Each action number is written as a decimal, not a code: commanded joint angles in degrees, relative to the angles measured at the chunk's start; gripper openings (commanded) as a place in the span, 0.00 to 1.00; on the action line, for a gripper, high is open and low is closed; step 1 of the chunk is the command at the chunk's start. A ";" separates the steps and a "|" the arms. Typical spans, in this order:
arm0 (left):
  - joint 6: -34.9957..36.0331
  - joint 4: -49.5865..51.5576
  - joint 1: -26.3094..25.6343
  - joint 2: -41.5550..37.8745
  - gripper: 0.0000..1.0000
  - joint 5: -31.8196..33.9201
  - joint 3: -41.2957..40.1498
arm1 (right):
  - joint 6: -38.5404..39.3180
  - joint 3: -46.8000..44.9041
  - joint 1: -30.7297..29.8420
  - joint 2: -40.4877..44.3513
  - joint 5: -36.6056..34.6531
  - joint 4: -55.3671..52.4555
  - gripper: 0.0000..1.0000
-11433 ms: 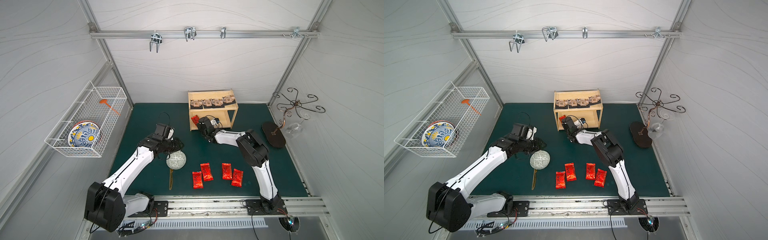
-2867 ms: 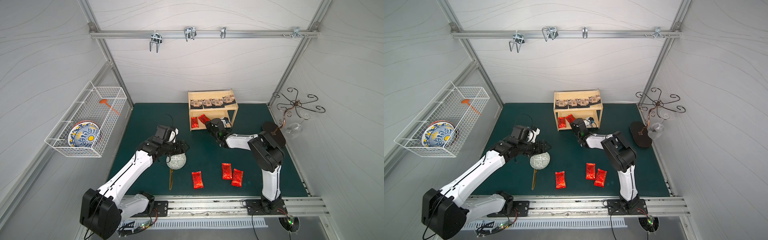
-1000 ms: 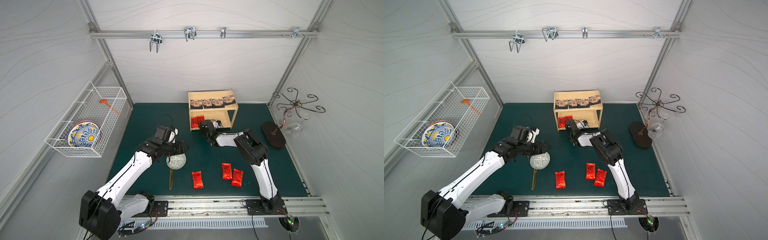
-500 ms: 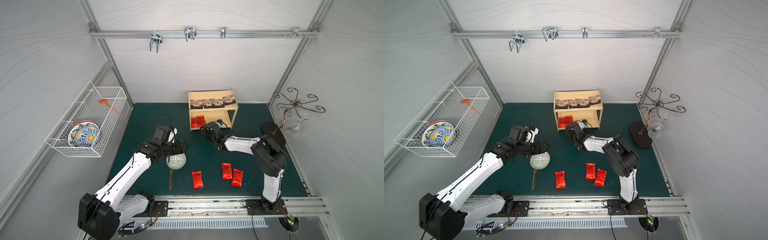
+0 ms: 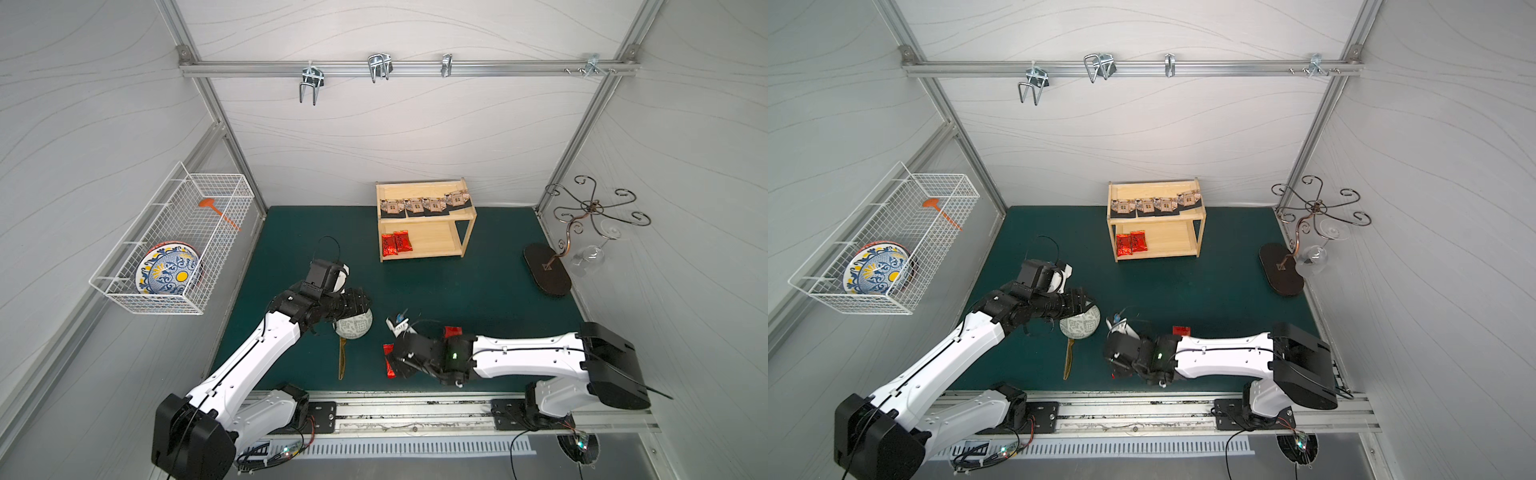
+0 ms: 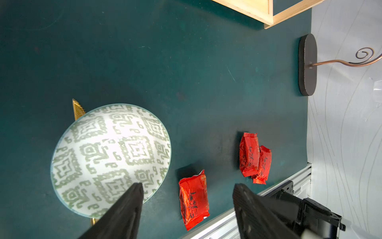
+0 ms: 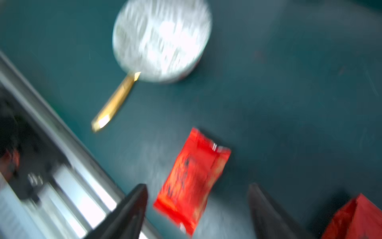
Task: Place the tea bags on the shelf by color
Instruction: Move the tea bag to the center of the board.
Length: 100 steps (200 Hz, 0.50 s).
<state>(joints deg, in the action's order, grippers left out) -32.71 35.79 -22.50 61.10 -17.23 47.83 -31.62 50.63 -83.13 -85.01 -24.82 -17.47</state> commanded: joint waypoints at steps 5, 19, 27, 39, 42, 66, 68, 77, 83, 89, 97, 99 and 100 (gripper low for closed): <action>-0.68 -0.79 0.18 -0.57 0.75 1.15 0.25 | 2.24 1.40 -2.95 -3.51 -3.86 -6.08 0.98; -0.93 -0.77 0.18 -0.37 0.75 1.07 0.02 | 2.45 1.07 -3.09 -4.72 -1.28 -3.38 0.99; -1.04 -0.81 0.18 -0.28 0.75 0.98 -0.10 | 2.70 1.04 -3.01 -5.54 -0.76 -2.34 0.99; -1.00 -0.98 0.18 -0.28 0.76 1.00 -0.35 | 2.94 1.47 -2.56 -6.80 -0.54 -1.66 0.99; -0.96 -1.06 0.18 -0.28 0.76 0.93 -0.41 | 2.92 1.49 -2.26 -7.08 -0.31 -1.29 0.99; -0.82 -2.85 0.18 -0.59 0.79 0.19 -1.47 | 3.05 0.96 1.19 -9.76 3.50 1.83 0.99; -0.79 -3.03 0.18 -0.62 0.79 0.12 -1.50 | 3.03 0.96 1.32 -9.98 3.71 1.98 0.99; -0.70 -3.30 0.18 -0.55 0.80 0.01 -1.76 | 3.18 0.80 2.35 -10.94 4.34 3.11 0.99; -0.65 -3.36 0.18 -0.50 0.80 0.01 -1.86 | 3.30 0.57 2.99 -11.41 5.14 4.11 0.99; -0.56 -3.33 0.18 -0.31 0.80 -0.07 -1.87 | 3.48 0.29 3.59 -11.64 5.91 5.00 0.99; -0.51 -3.19 0.18 -0.12 0.80 0.07 -1.78 | 3.68 -0.06 4.26 -11.83 6.43 5.94 0.97; -0.51 -3.05 0.18 -0.04 0.80 0.09 -1.74 | 3.78 -0.15 4.40 -11.80 6.55 6.13 0.97; -0.51 -3.03 0.18 -0.03 0.80 0.09 -1.71 | 3.81 -0.21 4.48 -11.78 6.63 6.22 0.97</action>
<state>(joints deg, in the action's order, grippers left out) -33.41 35.35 -22.50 61.12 -16.91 46.04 -28.82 51.22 -80.58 -95.81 -21.34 -15.20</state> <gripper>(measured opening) 0.798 0.985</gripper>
